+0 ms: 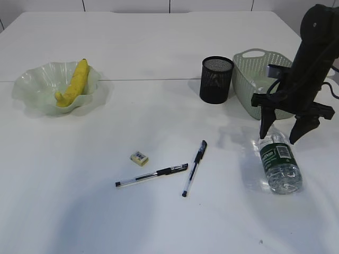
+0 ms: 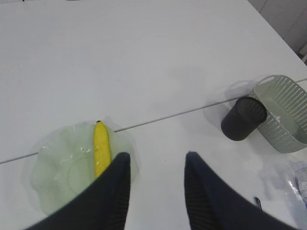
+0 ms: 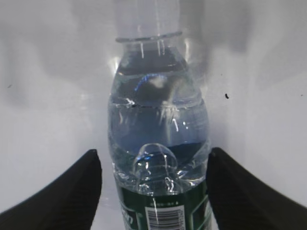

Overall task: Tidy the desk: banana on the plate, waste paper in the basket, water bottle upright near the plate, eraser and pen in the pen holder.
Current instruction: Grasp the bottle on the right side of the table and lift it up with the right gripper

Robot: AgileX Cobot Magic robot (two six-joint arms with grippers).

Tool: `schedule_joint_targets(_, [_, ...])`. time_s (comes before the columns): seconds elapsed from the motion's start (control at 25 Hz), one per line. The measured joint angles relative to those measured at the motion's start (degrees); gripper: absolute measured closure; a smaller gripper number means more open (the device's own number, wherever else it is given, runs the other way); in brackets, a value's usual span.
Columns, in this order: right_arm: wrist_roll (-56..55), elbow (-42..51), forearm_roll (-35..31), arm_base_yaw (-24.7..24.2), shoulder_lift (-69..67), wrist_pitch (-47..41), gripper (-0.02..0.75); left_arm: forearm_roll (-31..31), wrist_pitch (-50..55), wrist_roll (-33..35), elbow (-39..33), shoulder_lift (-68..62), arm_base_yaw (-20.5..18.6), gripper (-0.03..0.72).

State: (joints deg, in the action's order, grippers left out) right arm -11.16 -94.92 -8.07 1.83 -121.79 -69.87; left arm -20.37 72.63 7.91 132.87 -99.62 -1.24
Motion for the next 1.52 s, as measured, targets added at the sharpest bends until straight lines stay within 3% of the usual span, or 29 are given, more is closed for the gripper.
schedule_joint_targets(1.0, [-0.13,-5.12,0.28,0.0,-5.03,-0.35,0.22,0.0,0.0,0.0,0.0,0.0,0.0,0.426])
schedule_joint_targets(1.52, [-0.39,-6.96,-2.7,0.0,-5.4,-0.02,0.209,0.0,0.0,0.0,0.0,0.0,0.0,0.426])
